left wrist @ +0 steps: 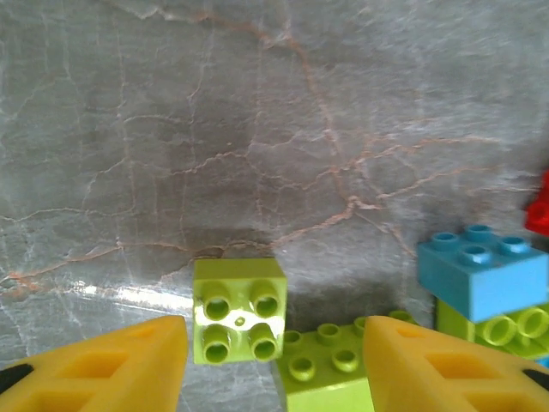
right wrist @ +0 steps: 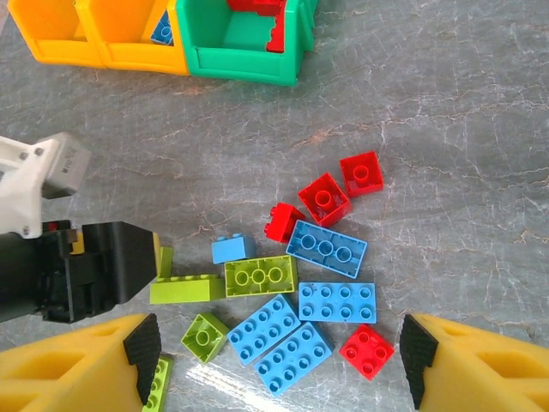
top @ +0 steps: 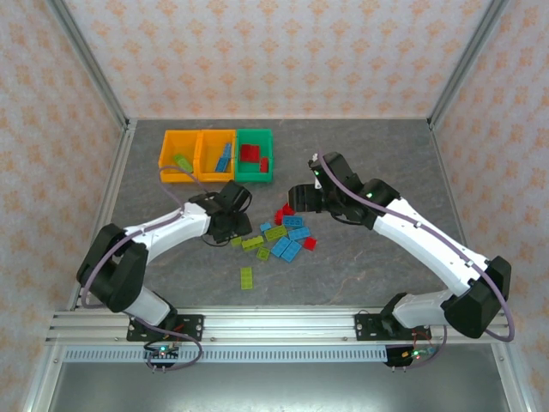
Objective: Sort the legos into containers by color
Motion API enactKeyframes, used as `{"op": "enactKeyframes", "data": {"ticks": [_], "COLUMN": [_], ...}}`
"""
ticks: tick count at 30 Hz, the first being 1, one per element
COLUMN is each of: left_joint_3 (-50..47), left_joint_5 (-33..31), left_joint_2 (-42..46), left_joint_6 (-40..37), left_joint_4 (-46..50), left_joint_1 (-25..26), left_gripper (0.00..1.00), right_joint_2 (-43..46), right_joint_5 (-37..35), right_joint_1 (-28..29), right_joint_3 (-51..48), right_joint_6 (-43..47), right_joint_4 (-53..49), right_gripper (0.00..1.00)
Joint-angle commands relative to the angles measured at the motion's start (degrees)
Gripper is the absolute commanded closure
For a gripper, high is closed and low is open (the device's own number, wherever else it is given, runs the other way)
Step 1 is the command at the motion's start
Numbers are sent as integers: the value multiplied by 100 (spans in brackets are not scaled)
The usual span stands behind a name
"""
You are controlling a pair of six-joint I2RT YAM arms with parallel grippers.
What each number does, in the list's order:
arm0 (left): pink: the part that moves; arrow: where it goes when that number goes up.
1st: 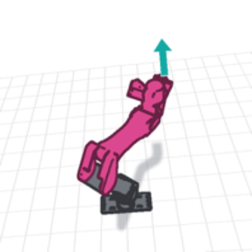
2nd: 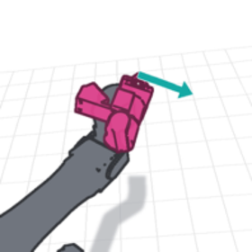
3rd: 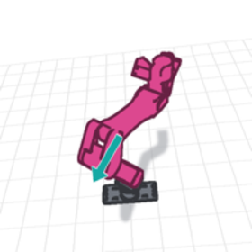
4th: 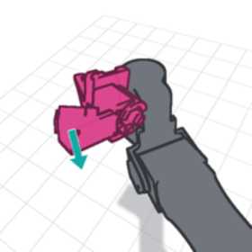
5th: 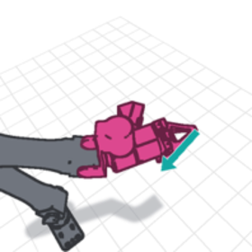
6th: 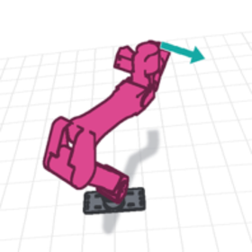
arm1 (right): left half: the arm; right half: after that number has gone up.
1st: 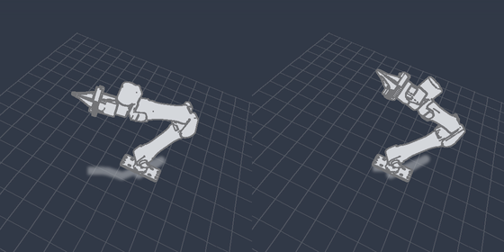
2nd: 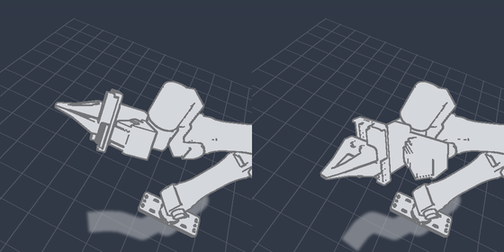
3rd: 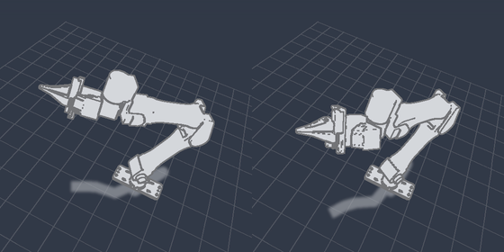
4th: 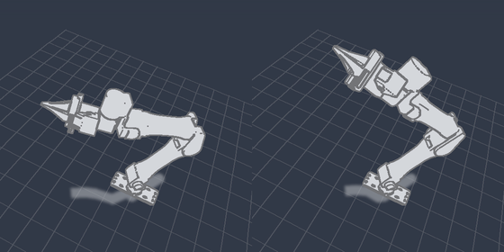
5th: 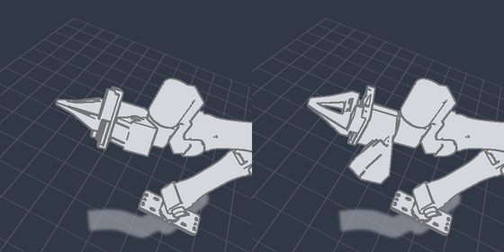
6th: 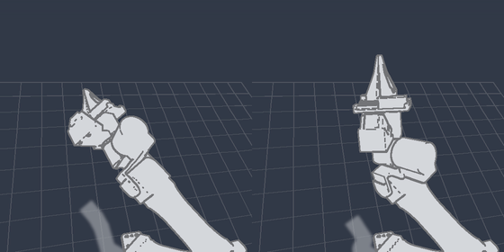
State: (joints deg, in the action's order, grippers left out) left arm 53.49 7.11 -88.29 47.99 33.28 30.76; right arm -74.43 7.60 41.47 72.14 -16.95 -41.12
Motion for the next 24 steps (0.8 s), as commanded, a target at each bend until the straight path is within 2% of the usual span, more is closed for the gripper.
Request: {"op": "enactKeyframes", "data": {"ticks": [1, 5, 10, 16, 20, 22, 24], "left_joint_3": [-72, -220, -296, -215, 369, 869, 1371], "left_joint_5": [-97, -222, -54, -204, -1038, -1492, -1950], "left_joint_2": [-130, -277, -621, -699, -200, -35, -42], "left_joint_6": [79, 91, 64, 98, -268, -592, -923], "left_joint_4": [-39, -89, -252, -158, 353, 630, 673], "left_joint_1": [26, 26, 25, 26, -125, -388, -855], "left_gripper": [43, 44, 48, 74, 77, 77, 77], "right_joint_2": [235, 263, 176, 130, 194, 226, 243], "right_joint_5": [-146, -154, -63, -9, -30, -35, -38], "right_joint_1": [19, 19, 19, 14, 19, 19, 19], "right_joint_3": [-134, -142, -76, -25, -25, -33, -50], "right_joint_6": [-49, -51, -50, -98, -81, -76, -80], "right_joint_4": [-19, -17, -35, -84, -122, -132, -126], "right_gripper": [24, 24, 24, 24, 24, 24, 24]}}
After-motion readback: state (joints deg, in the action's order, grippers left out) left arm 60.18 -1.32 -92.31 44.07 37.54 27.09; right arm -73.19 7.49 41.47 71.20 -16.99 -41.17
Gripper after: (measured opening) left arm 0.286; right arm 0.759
